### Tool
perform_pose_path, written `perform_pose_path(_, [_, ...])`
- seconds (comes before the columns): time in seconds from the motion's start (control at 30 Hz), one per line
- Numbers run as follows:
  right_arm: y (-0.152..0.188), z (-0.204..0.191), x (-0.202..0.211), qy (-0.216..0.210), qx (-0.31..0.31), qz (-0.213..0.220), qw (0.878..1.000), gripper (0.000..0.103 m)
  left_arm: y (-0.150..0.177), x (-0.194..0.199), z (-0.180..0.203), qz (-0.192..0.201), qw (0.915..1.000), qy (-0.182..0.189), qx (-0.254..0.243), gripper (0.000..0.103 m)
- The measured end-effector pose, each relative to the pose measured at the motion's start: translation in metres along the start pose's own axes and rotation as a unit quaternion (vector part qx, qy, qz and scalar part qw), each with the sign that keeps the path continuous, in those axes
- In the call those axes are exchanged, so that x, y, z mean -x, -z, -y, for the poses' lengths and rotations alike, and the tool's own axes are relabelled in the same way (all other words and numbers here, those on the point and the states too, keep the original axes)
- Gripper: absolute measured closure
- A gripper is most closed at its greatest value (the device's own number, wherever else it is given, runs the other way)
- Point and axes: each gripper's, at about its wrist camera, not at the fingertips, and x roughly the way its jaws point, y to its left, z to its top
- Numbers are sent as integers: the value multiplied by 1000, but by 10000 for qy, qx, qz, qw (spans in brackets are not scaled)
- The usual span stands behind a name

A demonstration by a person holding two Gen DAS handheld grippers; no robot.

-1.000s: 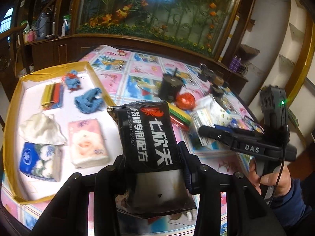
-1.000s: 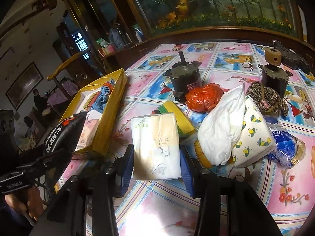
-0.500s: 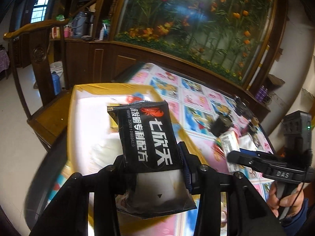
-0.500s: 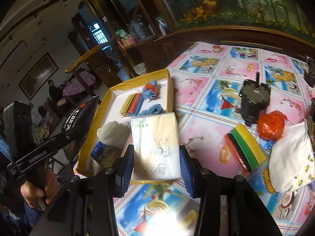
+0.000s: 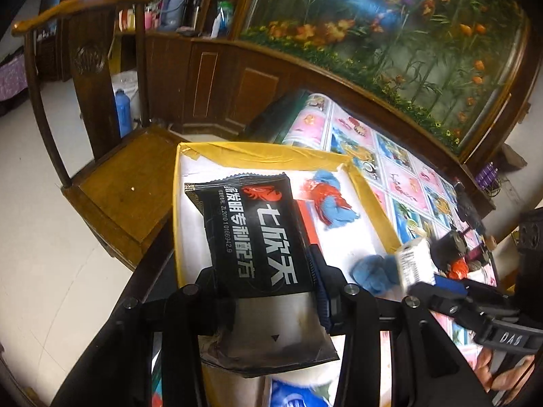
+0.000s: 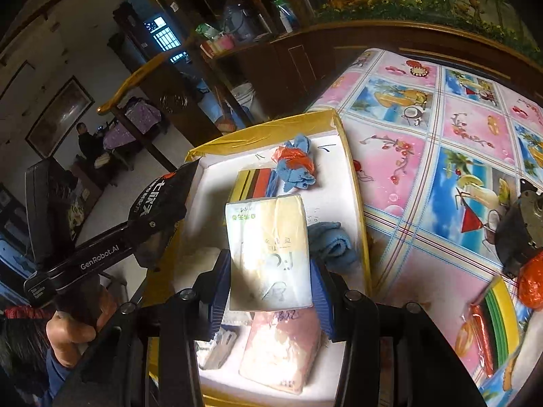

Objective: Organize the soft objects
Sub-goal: 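Carry the black bag and white packet into the box and open both tools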

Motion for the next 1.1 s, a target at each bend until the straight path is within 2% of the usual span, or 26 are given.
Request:
perform_pose_path(0.2, [-11, -8, -35, 232, 87, -141, 9996, 55, -11, -22, -5, -271, 9996, -70, 80, 62])
perform_pose_path(0.37, [-16, -17, -46, 502, 307, -92, 9982, 53, -11, -28, -5, -308, 9994, -151, 80, 61])
perform_pose_path(0.47, [-16, -21, -47, 538, 413, -89, 9977, 51, -11, -29, -9, -304, 9994, -111, 94, 51])
perform_pose_path(0.53, [-16, -21, -45, 536, 392, -48, 9978, 48, -10, -27, -9, -259, 9996, -83, 84, 44])
perform_pose_path(0.63, [-16, -16, -38, 414, 276, 19, 9988, 41, -9, -23, -8, -216, 9997, -55, 93, 43])
perform_pose_path(0.8, [-8, -11, -13, 229, 119, 217, 9994, 41, -6, -11, -1, -124, 9999, 35, 77, 43])
perform_pose_path(1.1, [22, -3, 31, 66, 111, 473, 9988, 41, 9, 9, 34, -14, 9997, 211, -151, 42])
